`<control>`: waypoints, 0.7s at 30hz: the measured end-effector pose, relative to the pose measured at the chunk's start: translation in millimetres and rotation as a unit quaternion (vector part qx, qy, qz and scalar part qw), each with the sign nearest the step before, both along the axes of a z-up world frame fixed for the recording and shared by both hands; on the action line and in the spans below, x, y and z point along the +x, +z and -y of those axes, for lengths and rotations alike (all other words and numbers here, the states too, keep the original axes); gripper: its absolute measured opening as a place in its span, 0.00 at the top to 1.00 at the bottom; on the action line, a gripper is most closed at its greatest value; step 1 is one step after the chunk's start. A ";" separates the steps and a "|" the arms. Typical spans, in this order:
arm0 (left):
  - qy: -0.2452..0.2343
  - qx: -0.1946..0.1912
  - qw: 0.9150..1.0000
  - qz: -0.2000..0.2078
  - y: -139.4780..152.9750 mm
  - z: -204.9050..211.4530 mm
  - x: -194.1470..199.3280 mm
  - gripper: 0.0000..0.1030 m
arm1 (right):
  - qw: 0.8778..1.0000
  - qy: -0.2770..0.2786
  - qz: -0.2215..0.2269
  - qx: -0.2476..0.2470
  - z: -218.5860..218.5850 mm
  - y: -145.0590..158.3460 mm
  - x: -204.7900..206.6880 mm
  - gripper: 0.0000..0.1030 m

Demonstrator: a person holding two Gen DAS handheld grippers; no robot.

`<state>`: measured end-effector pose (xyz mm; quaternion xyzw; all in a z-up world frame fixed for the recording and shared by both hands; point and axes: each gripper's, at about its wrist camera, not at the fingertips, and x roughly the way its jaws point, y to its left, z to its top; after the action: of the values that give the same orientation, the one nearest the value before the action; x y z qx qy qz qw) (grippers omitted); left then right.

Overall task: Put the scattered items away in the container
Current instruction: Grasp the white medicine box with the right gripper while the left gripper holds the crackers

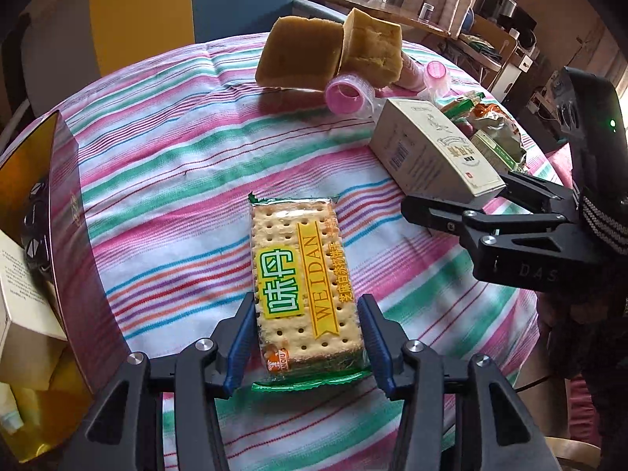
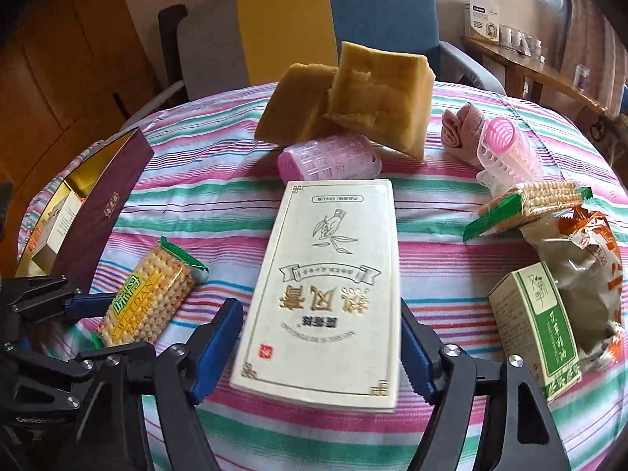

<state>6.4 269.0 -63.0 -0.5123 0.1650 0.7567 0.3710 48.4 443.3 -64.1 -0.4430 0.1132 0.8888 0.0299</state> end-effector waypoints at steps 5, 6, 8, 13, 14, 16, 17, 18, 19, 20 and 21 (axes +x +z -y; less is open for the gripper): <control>0.002 0.005 1.000 0.002 2.0 15.4 13.0 0.50 | 1.000 0.010 0.005 -0.003 16.3 0.0 23.7 0.28; 0.003 0.006 1.000 0.002 2.5 18.4 16.1 0.50 | 1.000 0.008 0.006 -0.004 19.7 0.3 29.2 0.28; 0.004 0.009 1.000 0.003 3.7 23.6 20.5 0.50 | 1.000 -0.003 0.005 -0.013 24.6 1.1 40.9 0.25; 0.010 0.021 1.000 0.014 6.6 28.8 18.5 0.48 | 0.999 -0.039 0.000 -0.026 30.8 1.6 56.8 0.21; 0.010 0.022 1.000 0.015 7.1 28.8 17.9 0.47 | 0.999 -0.046 0.006 -0.028 30.2 3.5 56.0 0.21; 0.010 0.022 1.000 0.015 8.2 28.8 16.5 0.46 | 0.997 -0.065 0.015 -0.037 26.1 9.0 53.7 0.22; 0.010 0.023 1.000 0.016 8.8 28.8 15.8 0.43 | 0.996 -0.075 0.011 -0.040 22.9 13.6 52.4 0.22; 0.010 0.022 1.000 0.012 9.9 28.2 15.5 0.43 | 0.996 -0.082 0.002 -0.037 20.3 19.3 51.0 0.20; 0.009 0.021 1.000 0.007 11.2 27.4 14.9 0.43 | 0.996 -0.086 -0.006 -0.035 18.1 24.8 48.6 0.18; 0.010 0.021 1.000 0.004 12.3 26.7 14.0 0.43 | 0.995 -0.089 -0.012 -0.034 15.9 30.3 45.9 0.11; 0.011 0.021 1.000 0.001 13.5 26.0 13.0 0.43 | 0.995 -0.090 -0.016 -0.034 14.6 34.8 41.8 0.06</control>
<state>19.4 243.0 -49.5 -0.5064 0.1431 0.7637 0.3739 90.1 428.7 -29.3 -0.4172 0.1829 0.8854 0.0924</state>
